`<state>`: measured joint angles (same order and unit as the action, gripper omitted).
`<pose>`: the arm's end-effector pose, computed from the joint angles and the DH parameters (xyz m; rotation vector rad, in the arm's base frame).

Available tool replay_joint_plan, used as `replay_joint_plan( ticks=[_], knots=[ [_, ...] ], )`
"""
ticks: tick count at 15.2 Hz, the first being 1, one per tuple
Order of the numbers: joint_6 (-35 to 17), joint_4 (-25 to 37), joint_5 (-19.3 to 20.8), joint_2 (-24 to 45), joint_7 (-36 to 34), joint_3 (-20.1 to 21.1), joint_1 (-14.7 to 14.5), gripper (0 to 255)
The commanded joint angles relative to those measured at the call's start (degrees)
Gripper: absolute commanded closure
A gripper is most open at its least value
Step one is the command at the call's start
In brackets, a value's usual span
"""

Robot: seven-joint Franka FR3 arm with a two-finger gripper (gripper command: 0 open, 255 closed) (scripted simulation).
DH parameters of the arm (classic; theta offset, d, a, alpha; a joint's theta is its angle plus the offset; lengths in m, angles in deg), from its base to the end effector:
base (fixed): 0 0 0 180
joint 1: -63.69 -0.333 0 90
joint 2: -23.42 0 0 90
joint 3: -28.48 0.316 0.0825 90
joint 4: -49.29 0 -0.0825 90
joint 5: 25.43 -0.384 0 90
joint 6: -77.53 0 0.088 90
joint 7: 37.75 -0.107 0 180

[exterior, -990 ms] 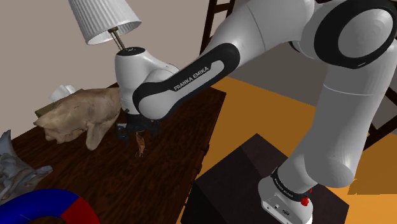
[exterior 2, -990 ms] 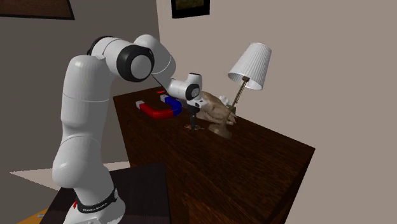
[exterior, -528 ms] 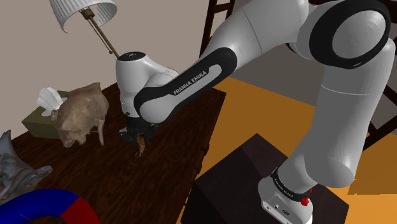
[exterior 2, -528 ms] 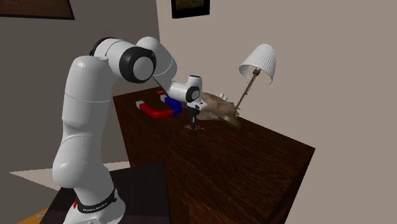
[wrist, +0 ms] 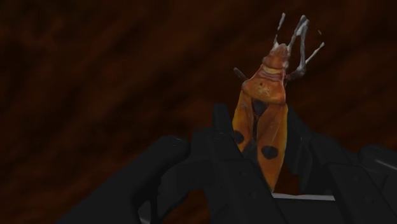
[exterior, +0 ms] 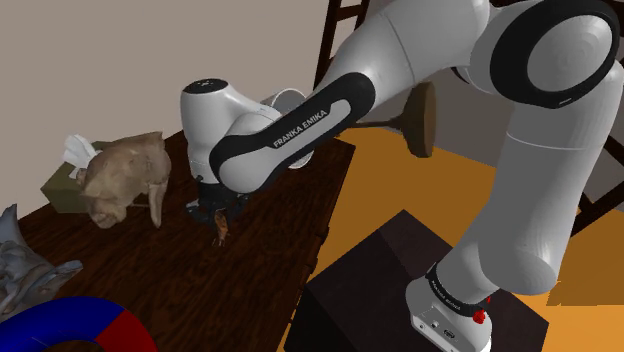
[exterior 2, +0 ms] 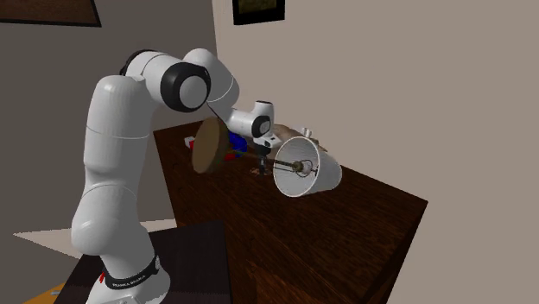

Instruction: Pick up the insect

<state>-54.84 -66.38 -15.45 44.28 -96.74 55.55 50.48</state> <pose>0.4623 0.3763 0.2861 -3.1156 0.3620 0.0690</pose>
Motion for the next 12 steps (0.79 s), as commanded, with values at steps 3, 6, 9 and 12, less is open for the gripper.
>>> replay_joint_plan(
  ticks=[3,6,9,12],
  knots=[
    [2.5,0.7,-1.6,-1.9,0.7,0.6,0.7,255],
    [4.4,1.3,-2.5,-3.4,1.3,1.0,1.0,255],
    [6.4,2.0,-3.3,-4.7,1.8,1.4,1.3,255],
    [8.3,2.9,-4.1,-6.0,2.3,1.7,1.5,255]
  ],
)
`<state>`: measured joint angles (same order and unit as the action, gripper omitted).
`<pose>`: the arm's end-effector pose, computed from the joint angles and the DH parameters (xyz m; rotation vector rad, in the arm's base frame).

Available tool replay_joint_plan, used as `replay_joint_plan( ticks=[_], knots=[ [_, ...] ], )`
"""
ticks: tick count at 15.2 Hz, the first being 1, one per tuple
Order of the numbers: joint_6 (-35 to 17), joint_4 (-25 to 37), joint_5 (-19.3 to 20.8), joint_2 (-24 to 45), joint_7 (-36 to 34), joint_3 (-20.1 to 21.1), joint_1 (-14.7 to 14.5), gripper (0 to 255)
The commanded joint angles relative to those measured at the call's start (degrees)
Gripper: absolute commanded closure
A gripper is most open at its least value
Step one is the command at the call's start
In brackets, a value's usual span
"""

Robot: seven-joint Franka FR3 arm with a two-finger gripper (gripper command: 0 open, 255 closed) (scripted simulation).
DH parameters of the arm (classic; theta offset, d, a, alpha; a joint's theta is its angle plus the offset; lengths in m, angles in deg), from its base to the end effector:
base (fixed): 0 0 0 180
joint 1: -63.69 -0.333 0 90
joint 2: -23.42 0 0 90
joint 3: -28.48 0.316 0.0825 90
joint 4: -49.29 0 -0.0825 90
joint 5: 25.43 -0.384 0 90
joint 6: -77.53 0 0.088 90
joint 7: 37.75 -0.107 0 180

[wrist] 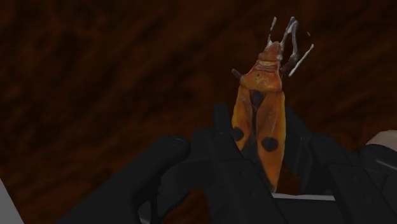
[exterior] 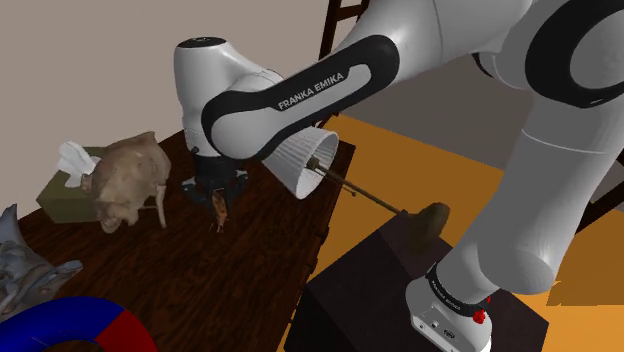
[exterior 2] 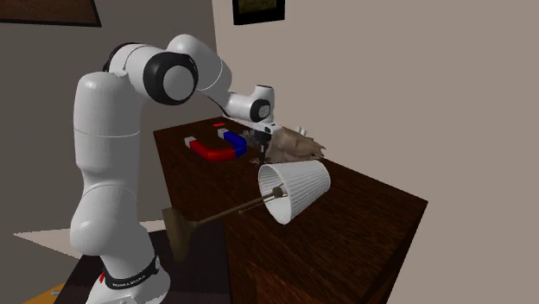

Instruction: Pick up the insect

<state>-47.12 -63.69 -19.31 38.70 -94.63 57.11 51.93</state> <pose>0.4639 0.3749 0.3490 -3.1125 0.3734 0.0752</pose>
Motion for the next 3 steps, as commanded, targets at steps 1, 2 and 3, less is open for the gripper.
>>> replay_joint_plan(
  ticks=[1,2,3],
  knots=[
    [1.3,0.5,-0.5,-0.9,0.3,0.2,0.2,255],
    [1.4,0.6,-0.6,-0.9,0.3,0.2,0.2,255],
    [1.4,0.6,-0.6,-0.9,0.3,0.2,0.2,255]
  ],
)
